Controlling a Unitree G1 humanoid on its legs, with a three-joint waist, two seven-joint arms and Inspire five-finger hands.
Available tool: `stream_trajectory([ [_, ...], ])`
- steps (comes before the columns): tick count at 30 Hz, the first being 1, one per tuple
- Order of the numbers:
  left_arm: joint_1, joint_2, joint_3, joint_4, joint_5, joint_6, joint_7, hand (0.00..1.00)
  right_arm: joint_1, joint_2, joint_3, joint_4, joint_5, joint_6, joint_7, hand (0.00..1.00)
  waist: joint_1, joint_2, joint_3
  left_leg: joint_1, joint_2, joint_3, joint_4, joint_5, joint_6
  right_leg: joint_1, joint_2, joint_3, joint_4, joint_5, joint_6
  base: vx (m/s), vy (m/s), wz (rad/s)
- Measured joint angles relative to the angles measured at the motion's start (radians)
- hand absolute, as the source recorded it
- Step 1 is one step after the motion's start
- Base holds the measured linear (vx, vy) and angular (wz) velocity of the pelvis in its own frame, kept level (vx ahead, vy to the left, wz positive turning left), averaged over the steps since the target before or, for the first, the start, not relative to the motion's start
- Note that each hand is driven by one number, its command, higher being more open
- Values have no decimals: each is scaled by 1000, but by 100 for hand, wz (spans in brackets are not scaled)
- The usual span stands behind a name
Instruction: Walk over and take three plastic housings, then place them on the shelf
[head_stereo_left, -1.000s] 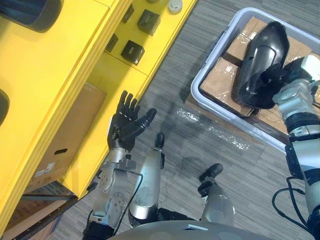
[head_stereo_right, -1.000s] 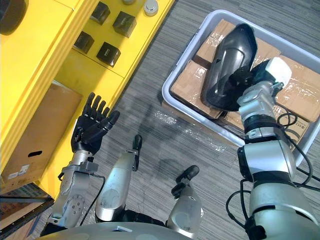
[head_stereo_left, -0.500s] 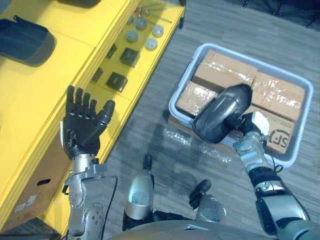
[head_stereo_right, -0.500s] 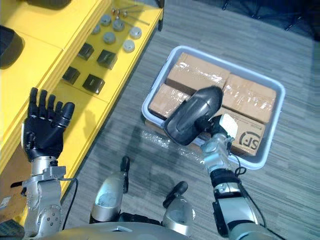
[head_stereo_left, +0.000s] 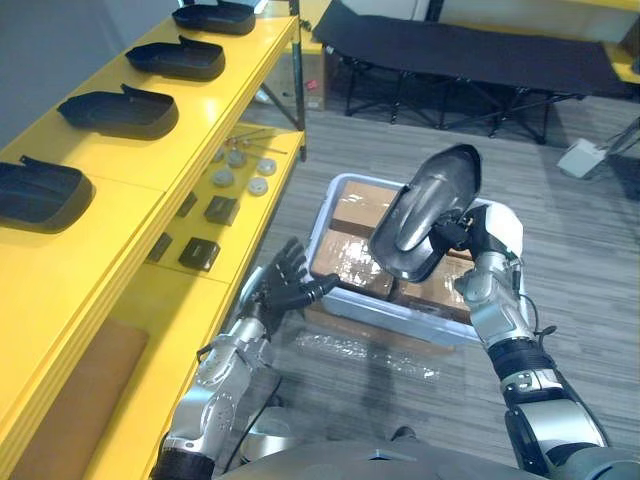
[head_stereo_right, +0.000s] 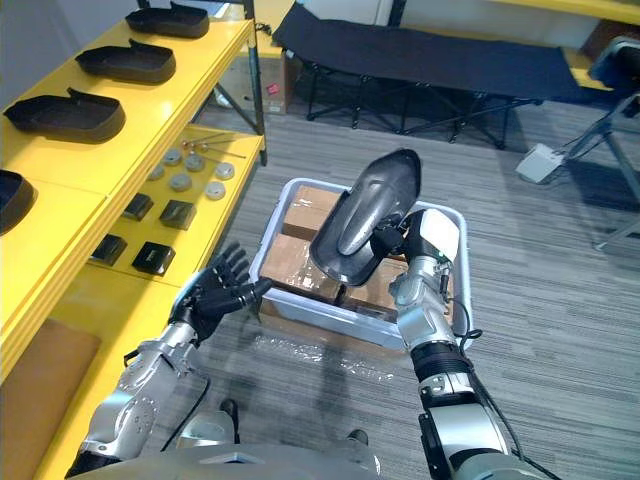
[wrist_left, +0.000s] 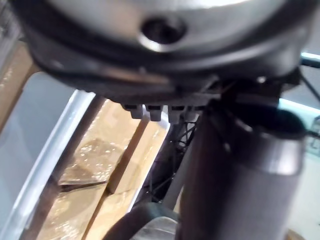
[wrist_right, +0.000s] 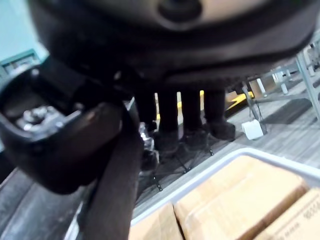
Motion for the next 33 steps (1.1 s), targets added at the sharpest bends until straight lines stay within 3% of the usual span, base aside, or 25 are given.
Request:
stream_trajectory([
  [5, -137, 51, 3, 125, -5, 34, -6, 100, -37, -39, 62, 3, -76, -54, 1, 0, -13, 11, -31, 10, 4, 11, -31, 20, -5, -1, 15, 15, -30, 22, -10, -40, -5, -7],
  [12, -357, 115, 16, 277, -66, 84, -18, 100, -149, -65, 123, -12, -197, -256, 3, 0, -32, 1, -40, 29, 14, 30, -92, 67, -17, -14, 47, 30, -56, 39, -23, -31, -1, -8],
  [18, -436, 142, 47, 333, -183, 145, -38, 100, -173, -104, 132, -52, -235, -387, 3, 0, -55, -19, -53, 58, 13, 53, -129, 89, -17, -17, 52, 52, -57, 42, -27, 8, 15, -9],
  [26, -469, 148, 43, 379, -347, 184, -118, 100, -173, -110, 161, -52, -274, -467, 3, 0, -84, -22, -55, 67, 12, 61, -141, 93, -18, -19, 53, 55, -58, 43, -27, 0, 6, -3],
  [33, -504, 171, 23, 426, -360, 185, -147, 100, -173, -112, 171, -51, -273, -467, 2, 0, -81, -20, -56, 65, 11, 57, -141, 96, -17, -18, 53, 52, -58, 44, -28, 0, 0, 0],
])
